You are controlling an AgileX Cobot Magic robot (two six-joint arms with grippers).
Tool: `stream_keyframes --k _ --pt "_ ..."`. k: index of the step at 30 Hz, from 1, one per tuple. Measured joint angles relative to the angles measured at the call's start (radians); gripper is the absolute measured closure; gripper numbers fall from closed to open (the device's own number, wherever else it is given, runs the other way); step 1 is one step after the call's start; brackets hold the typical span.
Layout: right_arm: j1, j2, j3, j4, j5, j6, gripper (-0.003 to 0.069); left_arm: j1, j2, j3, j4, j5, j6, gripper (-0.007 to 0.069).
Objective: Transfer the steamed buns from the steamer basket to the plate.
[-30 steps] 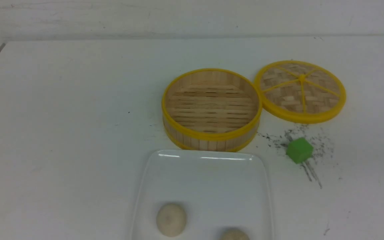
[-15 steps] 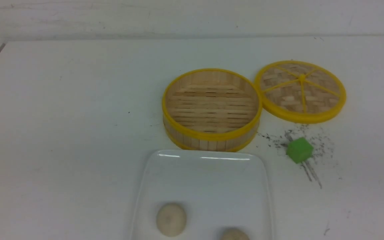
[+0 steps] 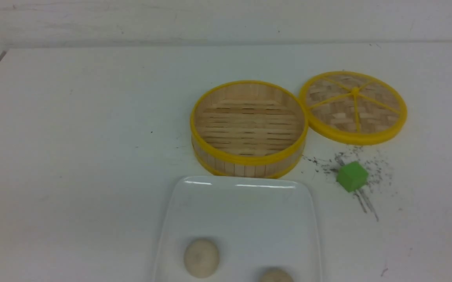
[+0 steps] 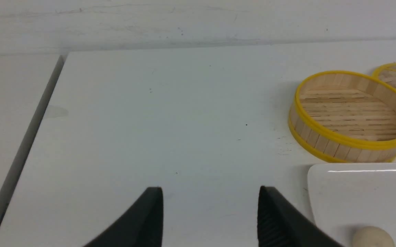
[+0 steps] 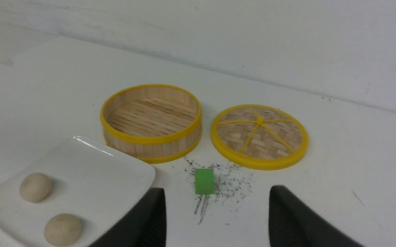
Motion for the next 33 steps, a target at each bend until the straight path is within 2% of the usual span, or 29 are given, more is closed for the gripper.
stream_keyframes --k 9,17,21,28,33 --pt "-0.01 -0.121 0.029 0.065 0.044 -0.055 0.0248 0.0 0.0 0.078 -0.009 -0.118 -0.005 0.0234" --pt "-0.115 -0.122 0.212 0.074 0.021 -0.166 0.0249 0.0 0.001 0.096 -0.019 -0.174 -0.006 0.0234" --pt "-0.142 -0.122 0.317 0.114 -0.091 -0.173 0.0249 0.0 0.001 0.096 -0.019 -0.196 -0.007 0.0234" --pt "-0.149 -0.116 0.578 0.138 -0.467 -0.168 0.025 0.0 0.001 0.096 -0.019 -0.231 -0.007 0.0234" --pt "-0.149 -0.113 0.619 0.128 -0.613 -0.157 0.0256 0.0 0.001 0.096 -0.019 -0.24 -0.007 0.0234"
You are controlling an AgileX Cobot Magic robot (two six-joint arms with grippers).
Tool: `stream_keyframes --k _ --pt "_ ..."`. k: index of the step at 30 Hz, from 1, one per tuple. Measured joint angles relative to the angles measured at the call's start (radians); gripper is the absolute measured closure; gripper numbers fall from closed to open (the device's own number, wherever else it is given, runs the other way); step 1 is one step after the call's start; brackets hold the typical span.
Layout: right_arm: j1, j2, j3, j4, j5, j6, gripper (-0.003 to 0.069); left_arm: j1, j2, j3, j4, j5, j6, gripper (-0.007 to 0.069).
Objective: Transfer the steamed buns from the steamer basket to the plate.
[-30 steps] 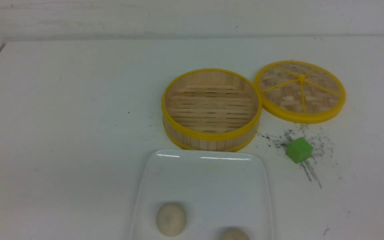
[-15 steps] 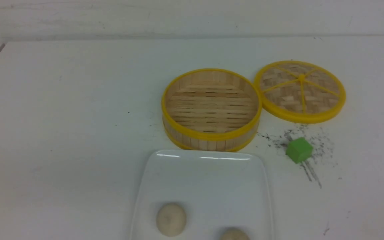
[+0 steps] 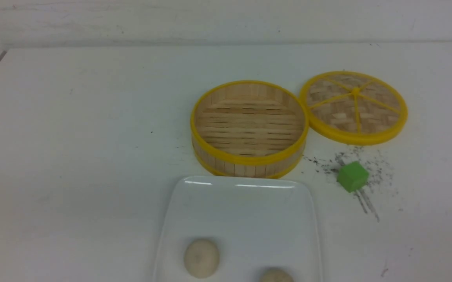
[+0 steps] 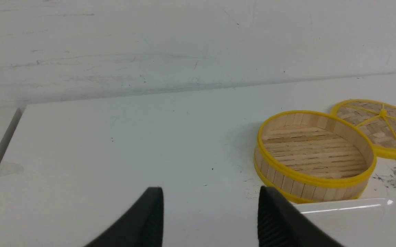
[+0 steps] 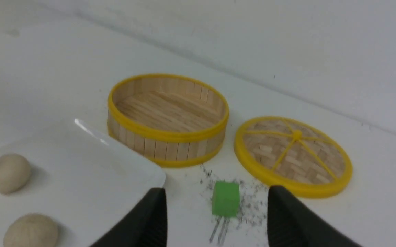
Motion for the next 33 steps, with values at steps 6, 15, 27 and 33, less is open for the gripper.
stream_keyframes --k 6,15,27,33 --pt "0.0 0.0 0.009 -0.004 -0.026 0.01 0.0258 0.0 0.0 0.0 0.0 -0.004 0.001 0.0234" --pt "0.0 0.001 0.03 -0.003 -0.013 0.011 0.0259 0.0 0.0 0.002 0.001 -0.043 0.022 0.0234" --pt "0.0 0.001 0.032 0.0 -0.01 0.011 0.026 0.0 0.0 0.002 0.002 -0.052 0.022 0.0239" --pt "0.0 0.001 0.086 0.0 -0.018 0.011 0.026 0.0 0.0 0.002 0.003 -0.07 0.022 0.027"
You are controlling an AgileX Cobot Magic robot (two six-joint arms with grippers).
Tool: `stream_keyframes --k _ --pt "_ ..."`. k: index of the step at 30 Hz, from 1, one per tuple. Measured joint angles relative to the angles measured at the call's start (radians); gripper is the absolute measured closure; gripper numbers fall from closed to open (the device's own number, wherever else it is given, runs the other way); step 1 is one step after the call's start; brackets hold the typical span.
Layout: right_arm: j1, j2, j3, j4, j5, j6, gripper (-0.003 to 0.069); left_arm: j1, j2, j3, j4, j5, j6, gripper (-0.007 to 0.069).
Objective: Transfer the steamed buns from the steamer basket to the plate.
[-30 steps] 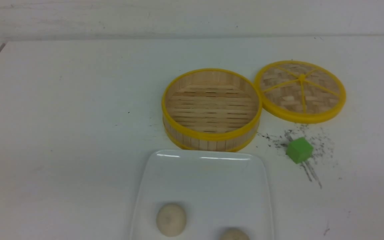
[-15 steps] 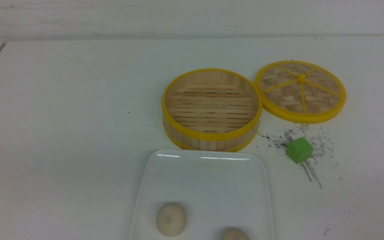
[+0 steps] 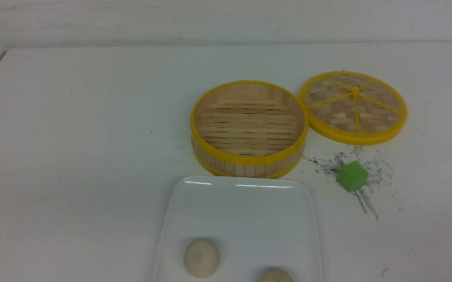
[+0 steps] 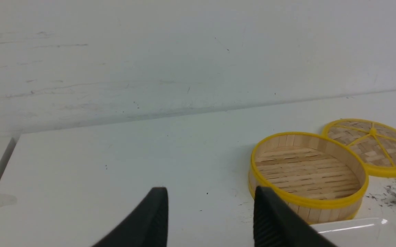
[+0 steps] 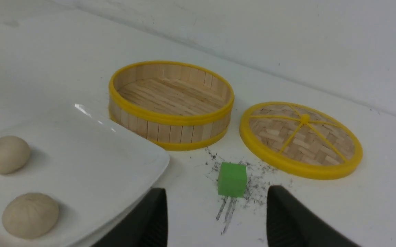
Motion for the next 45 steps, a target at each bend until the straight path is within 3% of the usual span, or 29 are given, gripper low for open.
stream_keyframes --k 15,22,27,31,45 --pt "0.0 0.0 0.29 0.039 -0.054 -0.004 0.026 0.0 0.0 0.0 -0.005 -0.01 0.0 0.0287" --pt "0.0 0.001 0.31 -0.038 -0.113 -0.004 0.0274 0.0 0.0 0.0 -0.009 -0.034 0.0 0.0287" --pt "0.0 0.001 0.313 0.005 -0.134 -0.005 0.029 0.0 0.0 0.0 -0.012 -0.037 0.0 0.0287" --pt "0.0 0.001 0.318 0.087 -0.159 -0.011 0.0323 0.0 0.0 0.0 -0.012 -0.038 0.0 0.0287" --pt "0.0 0.001 0.318 0.049 -0.159 -0.011 0.0447 0.0 0.0 0.0 -0.034 -0.039 0.0 0.0287"
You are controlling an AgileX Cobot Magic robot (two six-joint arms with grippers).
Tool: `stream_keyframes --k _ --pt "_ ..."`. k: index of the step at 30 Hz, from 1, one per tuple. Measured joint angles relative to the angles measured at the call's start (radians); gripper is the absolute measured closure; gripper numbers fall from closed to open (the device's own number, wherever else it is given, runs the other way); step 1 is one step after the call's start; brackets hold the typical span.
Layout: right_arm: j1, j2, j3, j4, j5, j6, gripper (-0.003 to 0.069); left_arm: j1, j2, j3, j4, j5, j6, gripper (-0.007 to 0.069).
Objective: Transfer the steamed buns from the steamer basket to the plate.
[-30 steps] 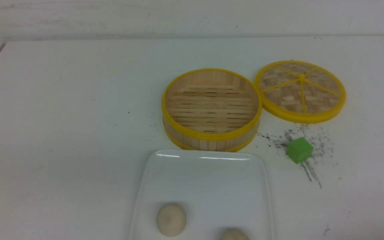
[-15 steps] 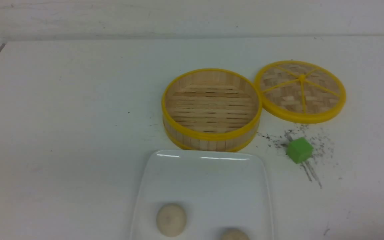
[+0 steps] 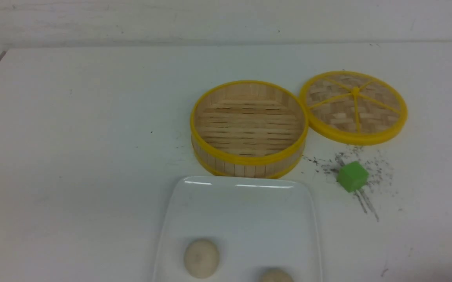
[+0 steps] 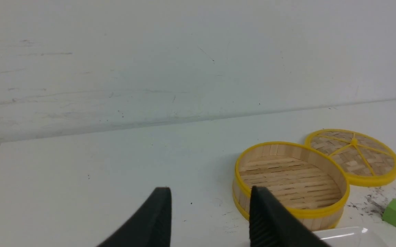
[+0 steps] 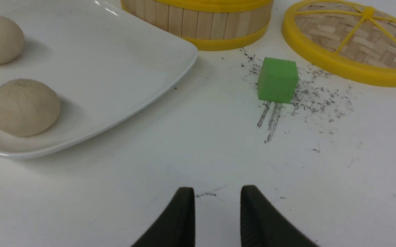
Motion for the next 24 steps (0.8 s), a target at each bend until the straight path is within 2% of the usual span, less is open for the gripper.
stream_keyframes --k 5,17,24 --pt "-0.009 0.0 0.0 0.039 0.0 -0.017 0.0449 0.0 0.0 0.0 -0.001 0.0 0.0 0.0287" --pt "-0.139 0.0 0.0 0.036 0.0 -0.026 0.0436 0.0 0.0 0.0 -0.009 0.0 0.0 0.0287" --pt "-0.278 0.0 0.0 -0.005 0.001 -0.026 0.0432 0.0 0.0 0.0 -0.015 0.0 0.0 0.0287"
